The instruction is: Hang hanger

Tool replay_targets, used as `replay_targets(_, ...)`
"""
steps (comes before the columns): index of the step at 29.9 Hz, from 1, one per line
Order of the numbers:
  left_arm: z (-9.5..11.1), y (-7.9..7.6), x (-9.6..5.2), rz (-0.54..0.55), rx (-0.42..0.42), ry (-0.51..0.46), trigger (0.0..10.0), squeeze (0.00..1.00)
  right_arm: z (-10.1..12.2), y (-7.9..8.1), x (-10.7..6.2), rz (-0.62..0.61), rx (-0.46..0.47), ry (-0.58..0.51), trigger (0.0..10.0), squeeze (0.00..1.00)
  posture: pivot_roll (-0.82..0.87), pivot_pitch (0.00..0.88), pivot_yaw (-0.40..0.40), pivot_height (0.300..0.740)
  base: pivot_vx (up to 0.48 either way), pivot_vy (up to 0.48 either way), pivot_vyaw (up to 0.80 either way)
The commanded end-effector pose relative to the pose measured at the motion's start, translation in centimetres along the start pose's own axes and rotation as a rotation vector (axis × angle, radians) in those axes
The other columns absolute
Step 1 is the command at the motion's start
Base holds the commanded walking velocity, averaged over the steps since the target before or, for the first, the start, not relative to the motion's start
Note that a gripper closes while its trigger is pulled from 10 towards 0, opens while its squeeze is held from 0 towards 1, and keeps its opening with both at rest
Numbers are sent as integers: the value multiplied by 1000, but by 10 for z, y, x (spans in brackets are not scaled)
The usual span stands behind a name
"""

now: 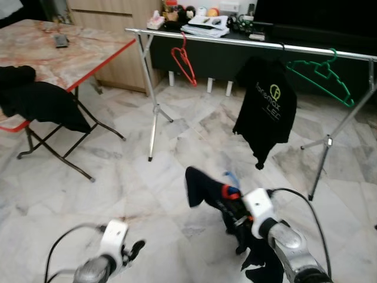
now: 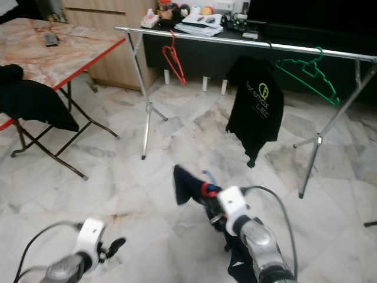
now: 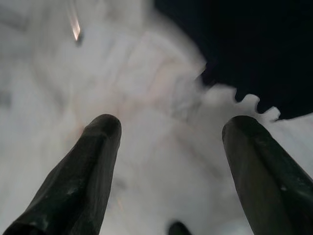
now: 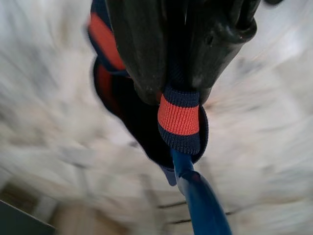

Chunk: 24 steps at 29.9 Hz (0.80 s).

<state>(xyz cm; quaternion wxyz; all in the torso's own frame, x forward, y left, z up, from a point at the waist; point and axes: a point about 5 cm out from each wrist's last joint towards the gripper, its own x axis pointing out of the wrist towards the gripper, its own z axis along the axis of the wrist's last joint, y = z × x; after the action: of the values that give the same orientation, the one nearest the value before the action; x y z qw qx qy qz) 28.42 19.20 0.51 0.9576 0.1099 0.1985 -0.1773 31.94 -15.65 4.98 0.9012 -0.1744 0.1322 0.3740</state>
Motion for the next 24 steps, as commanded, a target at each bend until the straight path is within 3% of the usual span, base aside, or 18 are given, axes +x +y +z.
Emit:
replay_targets(1, -4, -3, -3, -70, 80, 23, 10000, 0, 7, -7, -5, 72, -77, 3, 10000, 0, -32, 106, 4, 740, 0, 0, 0)
replay_targets(2, 0, -3, -3, -118, 136, 15, 10000, 0, 9, -9, -7, 145, -114, 22, 10000, 0, -29, 105, 2, 740, 0, 0, 0)
replay_targets(5, 4, -2, -3, -158, 197, 14, 10000, 0, 12, -11, -10, 217, -124, 31, 10000, 0, -25, 105, -1, 740, 0, 0, 0)
replay_targets(8, 10, -3, -3, -284, 396, 42, 10000, 0, 17, -8, -13, 416, -205, 79, 10000, 0, -20, 105, -4, 740, 0, 0, 0)
replay_targets(10, 11, -4, -3, -320, 437, 54, 10000, 0, 18, -9, -14, 447, -238, 102, 10000, 0, -18, 105, -4, 740, 0, 0, 0)
replay_targets(17, 11, -4, -2, -352, 491, 84, 10000, 0, 32, -14, -11, 468, -299, 99, 10000, 0, -14, 100, -7, 740, 0, 0, 0)
replay_targets(24, 3, -8, -3, -359, 475, 117, 10000, 0, 46, -11, -9, 520, -362, 48, 10000, 0, -18, 89, -9, 740, 0, 0, 0)
